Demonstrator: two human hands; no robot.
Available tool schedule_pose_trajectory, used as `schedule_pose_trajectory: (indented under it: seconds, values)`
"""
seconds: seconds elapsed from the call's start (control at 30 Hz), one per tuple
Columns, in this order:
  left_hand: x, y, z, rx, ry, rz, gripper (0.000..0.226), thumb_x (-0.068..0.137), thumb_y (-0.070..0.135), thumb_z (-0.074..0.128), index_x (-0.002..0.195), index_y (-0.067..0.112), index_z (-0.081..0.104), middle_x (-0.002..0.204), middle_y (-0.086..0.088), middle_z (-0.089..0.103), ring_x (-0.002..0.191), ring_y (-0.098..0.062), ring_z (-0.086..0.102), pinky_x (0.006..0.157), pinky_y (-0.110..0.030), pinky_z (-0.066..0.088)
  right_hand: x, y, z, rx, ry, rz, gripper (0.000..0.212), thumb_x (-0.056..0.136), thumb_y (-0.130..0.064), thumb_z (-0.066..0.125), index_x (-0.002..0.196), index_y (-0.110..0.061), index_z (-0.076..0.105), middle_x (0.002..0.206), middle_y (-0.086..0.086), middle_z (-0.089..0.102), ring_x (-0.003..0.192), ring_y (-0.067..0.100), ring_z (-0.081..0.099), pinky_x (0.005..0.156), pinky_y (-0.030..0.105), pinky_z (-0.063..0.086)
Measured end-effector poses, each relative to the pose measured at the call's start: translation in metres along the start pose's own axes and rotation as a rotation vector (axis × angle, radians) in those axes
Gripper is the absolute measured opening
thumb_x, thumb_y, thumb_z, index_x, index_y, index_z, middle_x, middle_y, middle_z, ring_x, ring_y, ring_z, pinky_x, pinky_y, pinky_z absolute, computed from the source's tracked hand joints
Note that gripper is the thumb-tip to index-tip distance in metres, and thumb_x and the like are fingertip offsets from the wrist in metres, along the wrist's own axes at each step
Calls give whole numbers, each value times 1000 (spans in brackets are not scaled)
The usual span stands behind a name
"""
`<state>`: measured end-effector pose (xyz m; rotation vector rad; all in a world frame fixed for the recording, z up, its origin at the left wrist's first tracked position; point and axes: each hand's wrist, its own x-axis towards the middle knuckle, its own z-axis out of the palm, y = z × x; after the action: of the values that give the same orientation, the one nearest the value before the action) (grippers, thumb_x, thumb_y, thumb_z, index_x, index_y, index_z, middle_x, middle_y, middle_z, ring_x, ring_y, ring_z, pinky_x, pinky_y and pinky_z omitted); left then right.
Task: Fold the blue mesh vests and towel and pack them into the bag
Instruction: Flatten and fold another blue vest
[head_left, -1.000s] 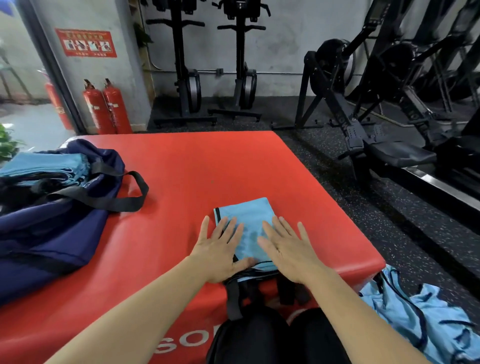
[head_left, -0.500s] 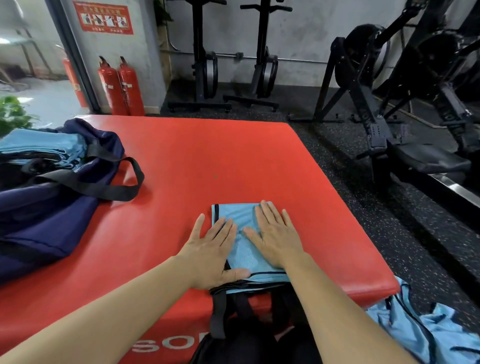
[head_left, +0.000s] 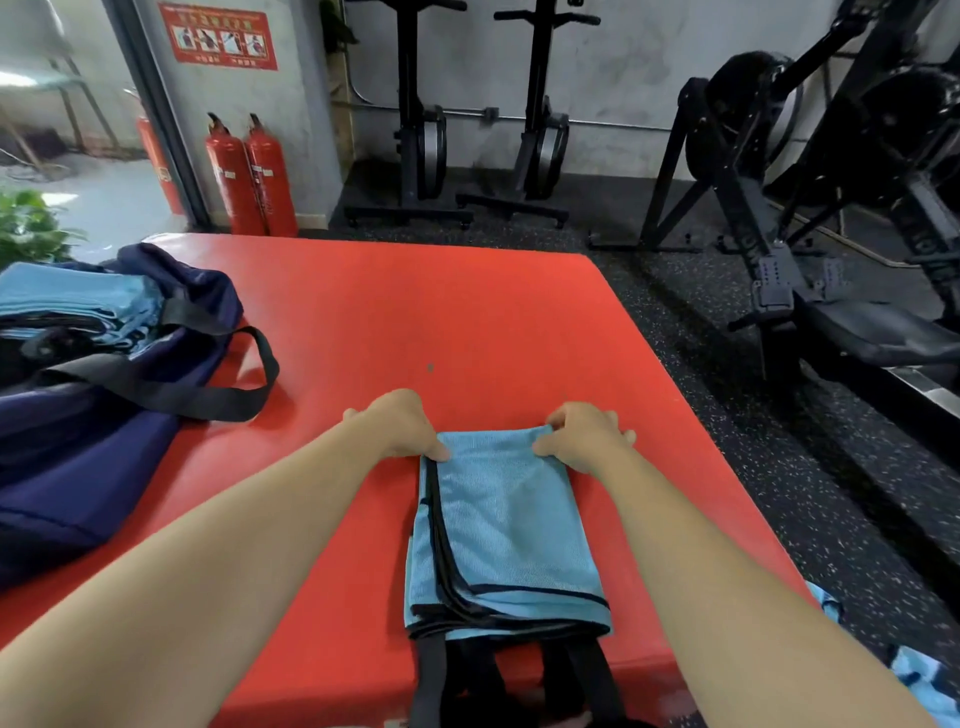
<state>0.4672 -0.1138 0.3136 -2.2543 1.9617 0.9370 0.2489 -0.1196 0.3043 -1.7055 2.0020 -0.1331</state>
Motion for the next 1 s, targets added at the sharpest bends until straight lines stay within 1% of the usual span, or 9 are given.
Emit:
schedule_pose_trajectory:
  seconds: [0.07, 0.13, 0.27, 0.33, 0.47, 0.6, 0.73, 0.87, 1.0]
  values:
    - [7, 4, -4, -37, -107, 11, 28, 77, 25, 79, 86, 5, 62, 87, -6, 62, 81, -23, 55, 83, -34, 48, 13, -5, -4, -18, -61, 34, 33, 80, -27, 70, 113, -24, 67, 124, 1, 60, 136, 27, 30, 107, 43, 22]
    - [13, 8, -12, -70, -109, 6, 34, 78, 20, 79, 104, 1, 66, 105, -8, 65, 96, -24, 60, 92, -35, 51, 27, -9, -7, 14, -91, 45, 37, 71, -28, 74, 106, -20, 69, 118, 2, 63, 130, 27, 41, 108, 43, 31]
    - [24, 13, -26, -288, -21, -8, 18, 80, 3, 68, 98, 6, 66, 81, -8, 59, 72, -20, 53, 63, -25, 42, 51, -14, -9, 344, -37, -24, 18, 70, -12, 75, 80, -19, 61, 86, 0, 61, 94, 21, 57, 85, 32, 45]
    - [30, 15, -26, -313, -12, 2, 21, 80, -2, 65, 98, 9, 60, 80, -7, 53, 71, -21, 48, 55, -21, 36, 54, -15, -9, 423, -48, -40, 26, 74, -4, 73, 95, -15, 60, 93, 2, 57, 95, 21, 54, 81, 30, 42]
    - [37, 19, -27, -379, 28, 9, 24, 78, 3, 73, 97, 11, 61, 97, -4, 50, 88, -20, 45, 77, -28, 38, 55, -19, -12, 480, -82, -31, 50, 76, 1, 73, 124, -4, 59, 113, 10, 59, 109, 23, 55, 92, 29, 43]
    - [39, 15, -34, -419, 14, -22, 15, 73, 4, 74, 87, 3, 70, 82, -8, 56, 74, -21, 49, 71, -30, 42, 54, -21, -14, 534, -71, -23, 32, 71, 7, 73, 100, -3, 68, 93, 10, 62, 88, 21, 55, 76, 28, 44]
    - [24, 16, -47, -382, -6, 35, 27, 77, 12, 80, 101, 5, 71, 99, -7, 66, 80, -19, 58, 96, -36, 48, 46, -21, -19, 476, -44, -66, 21, 66, 6, 73, 71, -14, 66, 77, 8, 60, 76, 19, 51, 69, 32, 41]
    - [-3, 16, -52, -296, 22, 155, 27, 78, 15, 81, 102, 7, 72, 98, 2, 64, 95, -18, 58, 84, -30, 45, 24, -20, -28, 403, 33, -135, 19, 49, -11, 72, 57, -28, 68, 61, -6, 59, 73, 20, 53, 86, 44, 40]
    - [-36, 12, -44, -121, 149, 248, 12, 75, 28, 81, 78, 27, 69, 72, 11, 58, 76, -10, 53, 90, -38, 34, -13, -15, -34, 219, 146, -185, 22, 68, -6, 69, 68, -26, 59, 69, -10, 59, 75, 16, 52, 92, 43, 34]
